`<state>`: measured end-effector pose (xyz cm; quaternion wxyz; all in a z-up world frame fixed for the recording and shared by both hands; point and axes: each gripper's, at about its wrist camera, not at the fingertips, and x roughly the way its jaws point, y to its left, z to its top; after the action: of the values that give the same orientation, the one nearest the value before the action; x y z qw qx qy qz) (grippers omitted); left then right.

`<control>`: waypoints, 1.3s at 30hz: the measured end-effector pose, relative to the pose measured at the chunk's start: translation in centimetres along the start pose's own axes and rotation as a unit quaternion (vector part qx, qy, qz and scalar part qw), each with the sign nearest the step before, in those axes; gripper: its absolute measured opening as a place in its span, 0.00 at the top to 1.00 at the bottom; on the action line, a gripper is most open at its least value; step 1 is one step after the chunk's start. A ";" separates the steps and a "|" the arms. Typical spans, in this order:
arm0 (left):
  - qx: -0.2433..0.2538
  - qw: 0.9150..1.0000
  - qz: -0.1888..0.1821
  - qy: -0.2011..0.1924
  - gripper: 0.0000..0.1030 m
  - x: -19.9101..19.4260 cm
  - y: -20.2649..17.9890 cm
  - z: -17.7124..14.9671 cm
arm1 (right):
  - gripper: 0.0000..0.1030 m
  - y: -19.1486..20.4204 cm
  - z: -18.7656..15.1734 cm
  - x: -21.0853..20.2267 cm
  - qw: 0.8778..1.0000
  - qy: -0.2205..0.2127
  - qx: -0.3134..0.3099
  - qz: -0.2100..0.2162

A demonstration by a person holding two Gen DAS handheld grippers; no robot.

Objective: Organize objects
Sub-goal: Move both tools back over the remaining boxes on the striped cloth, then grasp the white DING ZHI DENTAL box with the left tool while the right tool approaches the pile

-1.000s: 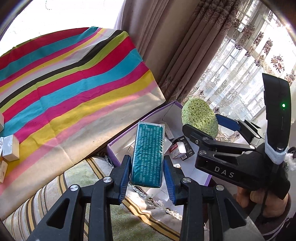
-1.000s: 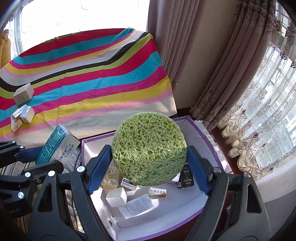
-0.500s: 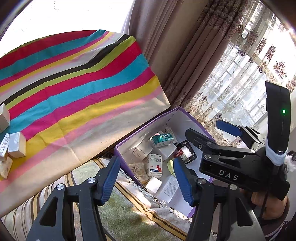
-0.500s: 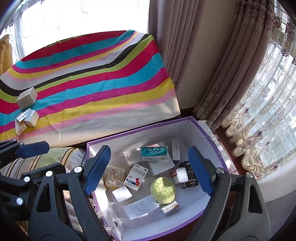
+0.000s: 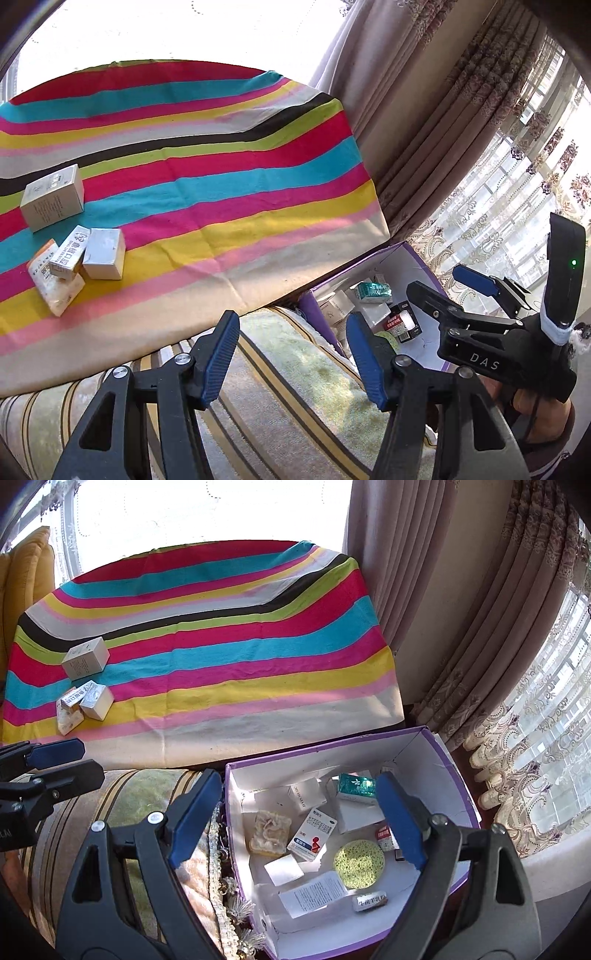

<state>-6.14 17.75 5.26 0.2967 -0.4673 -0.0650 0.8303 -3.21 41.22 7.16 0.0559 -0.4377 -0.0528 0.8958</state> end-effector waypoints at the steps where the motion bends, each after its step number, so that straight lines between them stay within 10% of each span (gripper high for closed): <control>1: -0.004 1.000 0.005 -0.002 0.41 -0.3 0.6 -0.1 | 0.15 0.4 0.1 0.0 1.000 0.000 -0.003 0.003; 24: -0.053 0.993 0.104 -0.010 0.41 -4.1 11.7 -0.4 | 0.15 11.4 1.7 1.6 0.991 0.012 -0.100 0.085; 39: 0.003 0.976 0.214 0.033 0.44 0.0 15.3 3.1 | 0.15 15.1 3.1 4.0 0.985 0.027 -0.129 0.115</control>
<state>-15.26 5.78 1.13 0.1156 -0.4965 0.0484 0.8589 -8.98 26.76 3.76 -0.1032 -0.4688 -0.1152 0.8697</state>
